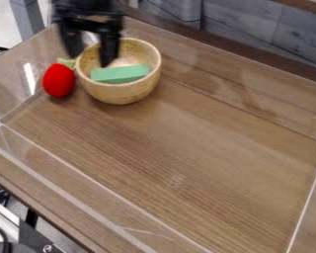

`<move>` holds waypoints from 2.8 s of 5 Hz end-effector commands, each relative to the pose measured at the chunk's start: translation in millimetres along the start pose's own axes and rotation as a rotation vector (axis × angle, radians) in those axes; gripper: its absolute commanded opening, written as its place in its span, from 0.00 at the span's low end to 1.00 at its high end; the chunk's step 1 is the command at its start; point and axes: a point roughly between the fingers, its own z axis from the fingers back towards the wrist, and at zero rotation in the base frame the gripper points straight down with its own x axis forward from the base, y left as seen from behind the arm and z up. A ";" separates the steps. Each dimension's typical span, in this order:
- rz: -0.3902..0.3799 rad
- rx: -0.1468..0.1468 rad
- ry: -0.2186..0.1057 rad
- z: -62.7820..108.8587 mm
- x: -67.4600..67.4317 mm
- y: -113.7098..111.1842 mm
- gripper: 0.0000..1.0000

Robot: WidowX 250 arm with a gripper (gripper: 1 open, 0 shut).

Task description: Move the red fruit to the right

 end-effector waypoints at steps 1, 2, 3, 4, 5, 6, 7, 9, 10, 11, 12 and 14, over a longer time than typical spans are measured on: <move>0.088 0.019 -0.089 14.4 -0.9 33.7 1.00; 0.148 0.010 -0.097 4.1 -8.0 52.9 1.00; 0.208 0.010 -0.098 -7.6 -7.7 60.5 1.00; 0.274 0.006 -0.097 -6.3 -4.1 69.2 1.00; 0.322 0.009 -0.094 -3.3 -0.3 75.2 1.00; 0.350 0.014 -0.086 -2.0 3.0 78.1 1.00; 0.340 0.020 -0.075 -15.1 9.4 82.6 1.00; 0.298 0.011 -0.075 -34.7 11.9 94.1 1.00; 0.276 -0.002 -0.081 -40.4 7.3 92.4 1.00; 0.259 -0.020 -0.095 -44.5 5.7 93.6 1.00; 0.244 -0.037 -0.109 -46.9 5.0 92.4 1.00; 0.209 -0.045 -0.138 -35.7 5.4 89.4 1.00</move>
